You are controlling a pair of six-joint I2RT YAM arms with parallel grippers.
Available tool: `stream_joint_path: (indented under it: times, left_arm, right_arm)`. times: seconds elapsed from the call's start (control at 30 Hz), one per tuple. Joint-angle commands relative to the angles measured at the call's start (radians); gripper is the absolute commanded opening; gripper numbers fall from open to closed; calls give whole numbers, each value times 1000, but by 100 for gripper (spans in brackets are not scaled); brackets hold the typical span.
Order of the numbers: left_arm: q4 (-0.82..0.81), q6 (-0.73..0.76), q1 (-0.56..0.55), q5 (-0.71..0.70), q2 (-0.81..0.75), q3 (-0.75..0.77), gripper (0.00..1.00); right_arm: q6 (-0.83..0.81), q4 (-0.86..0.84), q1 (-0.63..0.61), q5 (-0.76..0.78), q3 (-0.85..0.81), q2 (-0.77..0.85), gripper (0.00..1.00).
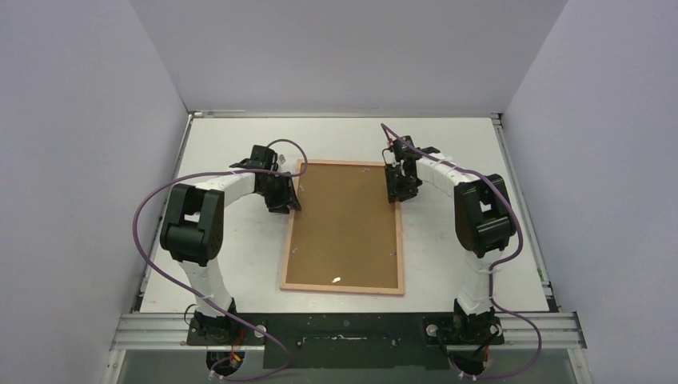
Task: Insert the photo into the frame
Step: Install the photo frame at the center of the board.
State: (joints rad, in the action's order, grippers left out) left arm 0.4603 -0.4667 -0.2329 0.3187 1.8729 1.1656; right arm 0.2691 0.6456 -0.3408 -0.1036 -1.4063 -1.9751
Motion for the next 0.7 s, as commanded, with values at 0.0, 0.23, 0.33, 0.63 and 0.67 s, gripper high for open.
stream_joint_path:
  times: [0.0,0.23,0.33,0.63,0.67]
  left_arm:
    - [57,21,-4,-17,38,0,40]
    - [52,21,-4,-15,38,-9,38]
    - [51,20,-4,-14,40,-16,38]
    - [33,11,-5,-6,35,-45,37]
    - [30,10,-6,-5,35,-48,37]
  right_arm:
    - [-13,7,-2,39,-16,-19,33]
    - [-15,6,0,43,-18,-16,29]
    - [-8,3,0,37,-17,-20,26]
    - [36,5,-5,21,-1,-33,15]
    - [45,1,-5,36,4,-33,15]
